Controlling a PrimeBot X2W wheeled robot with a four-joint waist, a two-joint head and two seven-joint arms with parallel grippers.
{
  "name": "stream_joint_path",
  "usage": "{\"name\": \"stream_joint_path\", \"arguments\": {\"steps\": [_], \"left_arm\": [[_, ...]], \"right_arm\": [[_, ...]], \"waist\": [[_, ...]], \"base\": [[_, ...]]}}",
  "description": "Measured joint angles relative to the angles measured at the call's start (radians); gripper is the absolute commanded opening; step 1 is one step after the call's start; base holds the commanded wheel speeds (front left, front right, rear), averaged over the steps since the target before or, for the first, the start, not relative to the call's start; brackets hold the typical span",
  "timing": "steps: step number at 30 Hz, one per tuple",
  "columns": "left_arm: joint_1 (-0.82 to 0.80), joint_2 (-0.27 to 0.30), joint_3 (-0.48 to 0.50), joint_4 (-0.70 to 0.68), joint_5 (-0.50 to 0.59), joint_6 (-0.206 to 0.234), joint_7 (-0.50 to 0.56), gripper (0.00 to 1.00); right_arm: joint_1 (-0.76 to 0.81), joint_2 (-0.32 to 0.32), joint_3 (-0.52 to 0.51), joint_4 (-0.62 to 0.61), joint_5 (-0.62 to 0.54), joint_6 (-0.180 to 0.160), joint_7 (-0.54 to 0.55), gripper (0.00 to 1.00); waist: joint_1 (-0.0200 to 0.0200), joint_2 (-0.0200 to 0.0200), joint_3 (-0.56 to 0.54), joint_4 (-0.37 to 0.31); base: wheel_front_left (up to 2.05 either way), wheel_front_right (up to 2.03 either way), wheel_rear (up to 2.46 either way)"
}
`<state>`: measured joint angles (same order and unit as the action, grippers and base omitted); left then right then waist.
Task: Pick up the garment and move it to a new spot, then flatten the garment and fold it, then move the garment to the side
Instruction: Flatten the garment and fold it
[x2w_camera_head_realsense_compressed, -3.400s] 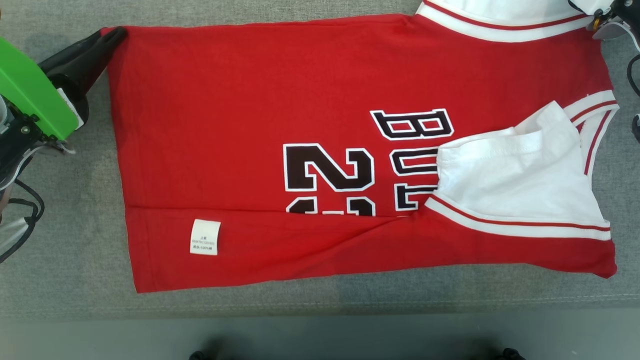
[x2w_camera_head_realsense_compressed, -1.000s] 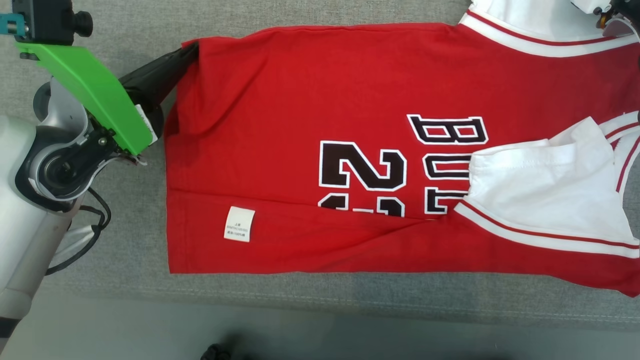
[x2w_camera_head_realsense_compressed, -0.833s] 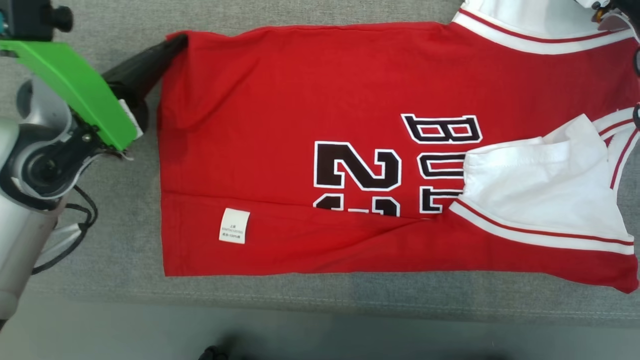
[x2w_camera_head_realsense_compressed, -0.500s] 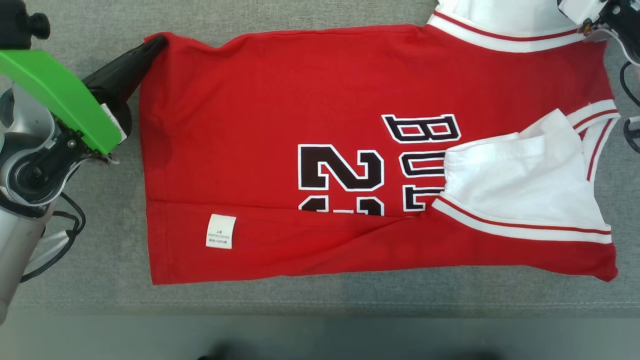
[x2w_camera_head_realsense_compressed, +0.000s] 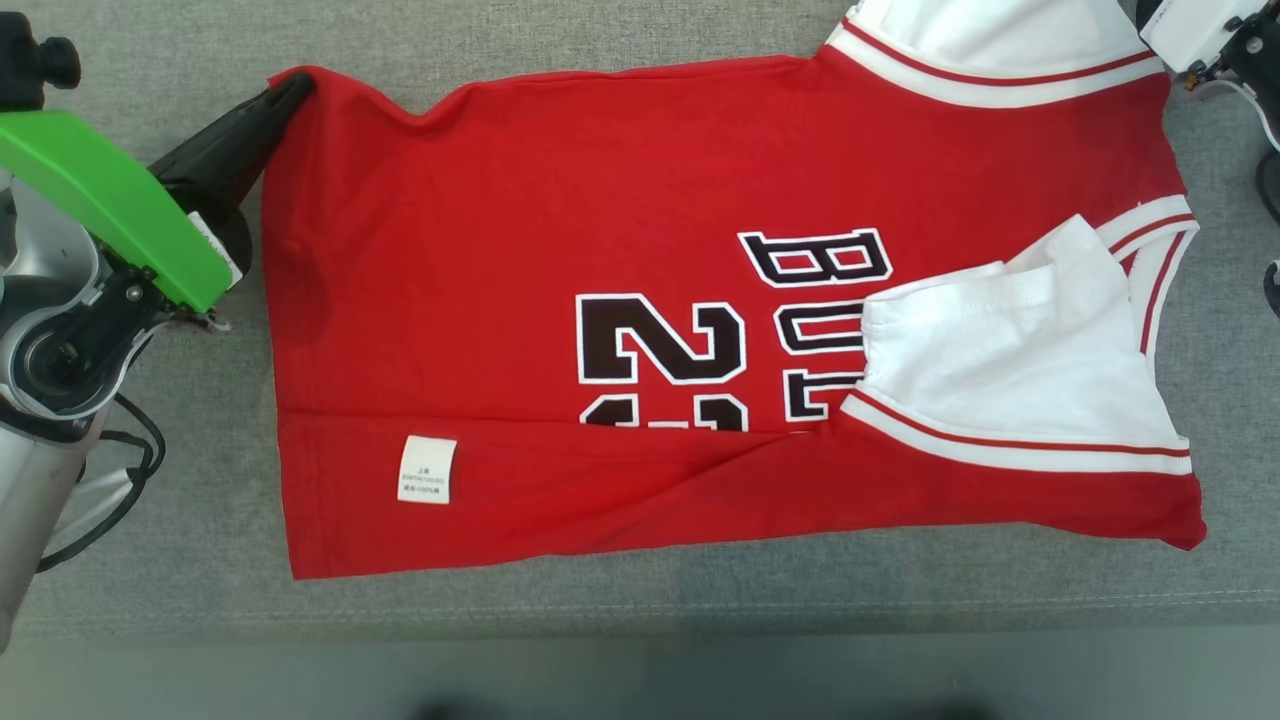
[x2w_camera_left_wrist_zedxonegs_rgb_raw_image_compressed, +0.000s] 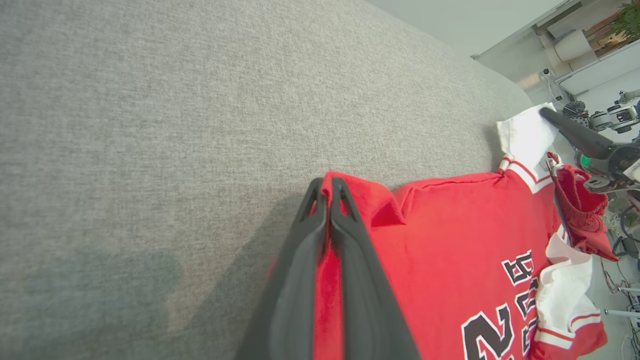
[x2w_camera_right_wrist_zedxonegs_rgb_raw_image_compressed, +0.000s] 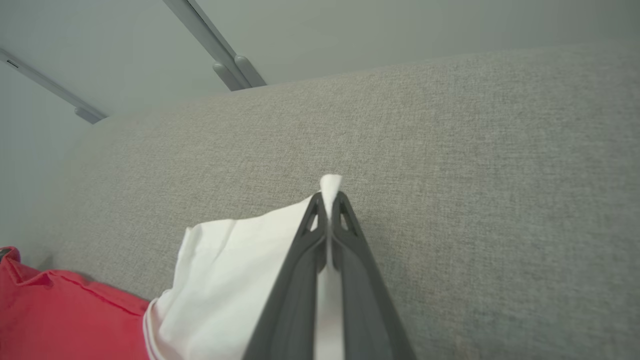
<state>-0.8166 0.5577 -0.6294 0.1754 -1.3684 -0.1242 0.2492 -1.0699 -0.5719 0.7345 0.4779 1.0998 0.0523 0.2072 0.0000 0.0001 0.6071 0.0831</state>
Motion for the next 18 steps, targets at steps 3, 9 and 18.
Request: {"name": "stream_joint_path", "arguments": {"steps": [3, 9, 18], "left_arm": [[0.007, 0.0, 0.003, 0.005, 0.0, 0.0, -0.017, 0.0], [0.036, 0.001, 0.006, 0.017, 0.003, 0.0, -0.042, 0.0], [0.065, 0.001, 0.003, 0.027, 0.002, 0.0, -0.067, 0.0]], "right_arm": [[0.014, 0.0, -0.005, -0.012, 0.002, 0.0, -0.015, 0.0], [0.053, -0.001, -0.006, -0.024, 0.009, 0.009, -0.037, 0.0], [0.078, -0.025, -0.017, -0.036, 0.011, 0.009, -0.058, 0.0]], "waist": [[0.0, 0.0, -0.004, 0.0], [0.0, 0.0, -0.022, 0.001], [0.0, 0.0, -0.058, 0.001]], "base": [[0.0, 0.0, 0.0], [0.0, 0.0, 0.0], [0.0, 0.0, 0.0]]}}
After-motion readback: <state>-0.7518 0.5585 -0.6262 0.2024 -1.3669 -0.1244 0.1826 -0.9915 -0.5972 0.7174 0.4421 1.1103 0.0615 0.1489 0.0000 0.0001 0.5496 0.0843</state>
